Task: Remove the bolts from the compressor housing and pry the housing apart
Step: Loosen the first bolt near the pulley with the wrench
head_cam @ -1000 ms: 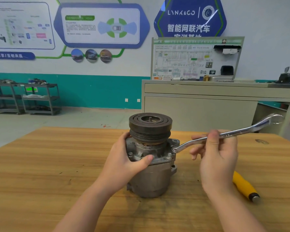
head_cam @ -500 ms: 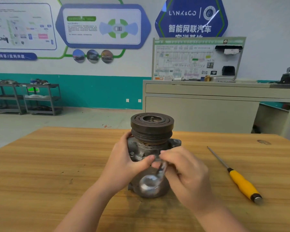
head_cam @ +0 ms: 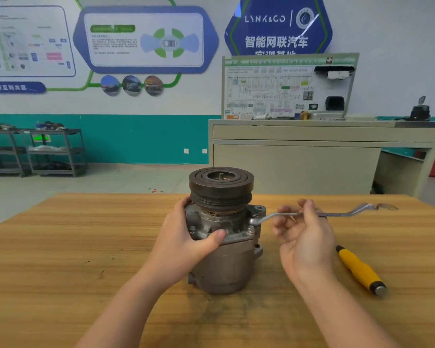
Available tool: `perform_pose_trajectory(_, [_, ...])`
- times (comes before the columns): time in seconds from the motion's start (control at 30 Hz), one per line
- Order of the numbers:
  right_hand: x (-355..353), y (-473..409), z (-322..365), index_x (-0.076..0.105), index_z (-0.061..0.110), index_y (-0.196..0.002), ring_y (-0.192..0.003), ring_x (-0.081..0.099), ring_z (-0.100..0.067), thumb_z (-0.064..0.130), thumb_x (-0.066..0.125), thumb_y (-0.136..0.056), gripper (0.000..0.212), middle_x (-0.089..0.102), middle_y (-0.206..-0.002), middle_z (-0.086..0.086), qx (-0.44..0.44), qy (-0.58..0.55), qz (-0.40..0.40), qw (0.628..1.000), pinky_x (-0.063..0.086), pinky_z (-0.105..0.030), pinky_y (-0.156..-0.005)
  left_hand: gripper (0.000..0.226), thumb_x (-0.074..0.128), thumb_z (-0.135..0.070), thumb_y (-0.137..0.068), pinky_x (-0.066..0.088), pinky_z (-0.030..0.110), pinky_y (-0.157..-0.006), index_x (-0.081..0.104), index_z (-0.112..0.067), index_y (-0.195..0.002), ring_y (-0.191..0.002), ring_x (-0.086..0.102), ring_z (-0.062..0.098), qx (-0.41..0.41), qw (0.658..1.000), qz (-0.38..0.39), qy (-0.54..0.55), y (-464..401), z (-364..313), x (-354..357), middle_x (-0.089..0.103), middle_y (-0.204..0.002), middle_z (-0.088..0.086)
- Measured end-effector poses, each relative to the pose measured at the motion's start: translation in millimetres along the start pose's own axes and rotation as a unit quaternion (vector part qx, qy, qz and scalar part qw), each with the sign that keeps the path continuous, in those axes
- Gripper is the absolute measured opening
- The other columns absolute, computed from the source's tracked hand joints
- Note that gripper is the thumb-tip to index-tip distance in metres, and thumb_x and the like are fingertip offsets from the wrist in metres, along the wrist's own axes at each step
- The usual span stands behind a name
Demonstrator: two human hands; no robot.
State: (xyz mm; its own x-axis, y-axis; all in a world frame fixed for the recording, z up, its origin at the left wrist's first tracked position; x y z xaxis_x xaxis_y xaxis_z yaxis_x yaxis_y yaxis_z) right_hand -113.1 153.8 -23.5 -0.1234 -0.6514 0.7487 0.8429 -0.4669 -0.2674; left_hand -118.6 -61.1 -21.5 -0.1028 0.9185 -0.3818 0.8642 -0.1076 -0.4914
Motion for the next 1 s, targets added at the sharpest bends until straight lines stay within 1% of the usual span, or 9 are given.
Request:
perform_pose_trajectory(0.1, [0, -8, 5, 0.046, 0.014, -0.097, -0.054, 0.064, -0.018, 0.02, 0.033, -0.106, 0.017, 0.066, -0.066, -0.007, 0.0, -0.032, -0.007, 0.999, 0.051, -0.024, -0.049, 0.07, 0.072, -0.065, -0.054, 0.045, 0.026, -0.101, 0.037, -0.057, -0.115, -0.119, 0.054, 0.0, -0.002, 1.0, 0.001, -0.002, -1, 0, 1, 0.057, -0.125, -0.023])
perform_pose_trajectory(0.2, [3, -1, 16, 0.042, 0.021, -0.095, -0.046, 0.06, -0.016, 0.018, 0.031, -0.106, 0.015, 0.066, -0.064, -0.001, -0.117, 0.101, 0.013, 0.988, 0.049, -0.024, -0.044, 0.07, 0.079, -0.06, -0.059, 0.045, 0.028, -0.102, 0.036, -0.059, -0.114, -0.119, 0.054, 0.001, 0.001, 1.0, 0.006, -0.001, 0, -1, 1, 0.057, -0.124, -0.024])
perform_pose_trajectory(0.3, [12, 16, 24, 0.043, 0.032, -0.093, -0.043, 0.058, -0.014, 0.021, 0.033, -0.105, 0.019, 0.068, -0.074, 0.0, -0.221, 0.214, 0.056, 0.95, 0.046, -0.022, -0.041, 0.069, 0.08, -0.06, -0.059, 0.047, 0.027, -0.101, 0.038, -0.058, -0.114, -0.118, 0.055, -0.001, 0.002, 1.0, 0.012, 0.002, 0, -2, 1, 0.058, -0.123, -0.025])
perform_pose_trajectory(0.4, [22, 28, 27, 0.047, 0.05, -0.086, -0.043, 0.058, -0.014, 0.029, 0.038, -0.1, 0.026, 0.068, -0.08, -0.001, -0.264, 0.227, 0.104, 0.932, 0.046, -0.021, -0.042, 0.071, 0.074, -0.067, -0.054, 0.048, 0.025, -0.099, 0.038, -0.059, -0.114, -0.116, 0.056, -0.004, 0.001, 1.0, 0.011, 0.005, -1, -2, 1, 0.06, -0.121, -0.025])
perform_pose_trajectory(0.47, [25, 32, 27, 0.047, 0.052, -0.085, -0.043, 0.058, -0.013, 0.039, 0.042, -0.097, 0.019, 0.067, -0.082, -0.001, -0.284, 0.233, 0.128, 0.921, 0.045, -0.02, -0.041, 0.072, 0.074, -0.067, -0.054, 0.048, 0.025, -0.099, 0.038, -0.059, -0.115, -0.115, 0.056, -0.005, 0.003, 1.0, 0.009, 0.003, 0, 0, 0, 0.06, -0.121, -0.025])
perform_pose_trajectory(0.6, [30, 42, 24, 0.047, 0.053, -0.095, -0.046, 0.06, -0.013, 0.053, 0.045, -0.096, 0.002, 0.067, -0.083, 0.004, -0.334, 0.263, 0.2, 0.883, 0.047, -0.024, -0.043, 0.073, 0.074, -0.065, -0.055, 0.048, 0.03, -0.103, 0.037, -0.057, -0.117, -0.116, 0.056, -0.004, 0.008, 1.0, 0.001, 0.003, 0, 0, 0, 0.06, -0.123, -0.023])
perform_pose_trajectory(0.7, [33, 46, 27, 0.045, 0.055, -0.103, -0.05, 0.061, -0.01, 0.048, 0.042, -0.1, 0.009, 0.063, -0.081, 0.004, -0.39, 0.293, 0.223, 0.844, 0.049, -0.027, -0.045, 0.074, 0.074, -0.064, -0.054, 0.047, 0.031, -0.104, 0.037, -0.054, -0.118, -0.116, 0.056, -0.005, 0.008, 1.0, 0.001, 0.004, 0, -1, 0, 0.06, -0.124, -0.023])
perform_pose_trajectory(0.9, [30, 42, 27, 0.044, 0.053, -0.102, -0.054, 0.06, -0.008, 0.045, 0.04, -0.101, 0.009, 0.058, -0.079, 0.001, -0.412, 0.32, 0.222, 0.824, 0.049, -0.022, -0.05, 0.073, 0.073, -0.065, -0.054, 0.047, 0.023, -0.099, 0.036, -0.056, -0.117, -0.116, 0.055, -0.005, 0.002, 1.0, 0.005, 0.002, -1, 1, 1, 0.058, -0.123, -0.024])
perform_pose_trajectory(1.0, [30, 42, 22, 0.049, 0.027, -0.096, -0.055, 0.059, -0.006, 0.042, 0.041, -0.101, 0.018, 0.056, -0.067, 0.002, -0.416, 0.338, 0.221, 0.815, 0.048, -0.02, -0.053, 0.069, 0.076, -0.06, -0.058, 0.046, 0.023, -0.098, 0.035, -0.061, -0.114, -0.116, 0.055, -0.004, -0.001, 1.0, 0.007, 0.004, -1, 2, 1, 0.058, -0.122, -0.025])
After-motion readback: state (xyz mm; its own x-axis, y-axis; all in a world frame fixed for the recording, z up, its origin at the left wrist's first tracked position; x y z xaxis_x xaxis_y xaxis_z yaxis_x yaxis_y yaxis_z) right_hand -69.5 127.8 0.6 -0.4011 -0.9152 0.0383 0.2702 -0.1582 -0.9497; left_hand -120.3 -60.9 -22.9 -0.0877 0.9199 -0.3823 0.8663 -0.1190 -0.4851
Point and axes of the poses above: each hand's wrist, its own y-axis away from the middle knuckle, its own x-axis out of the palm, z = x × y, the point moved 5 cm from there along -y, towards the middle knuckle
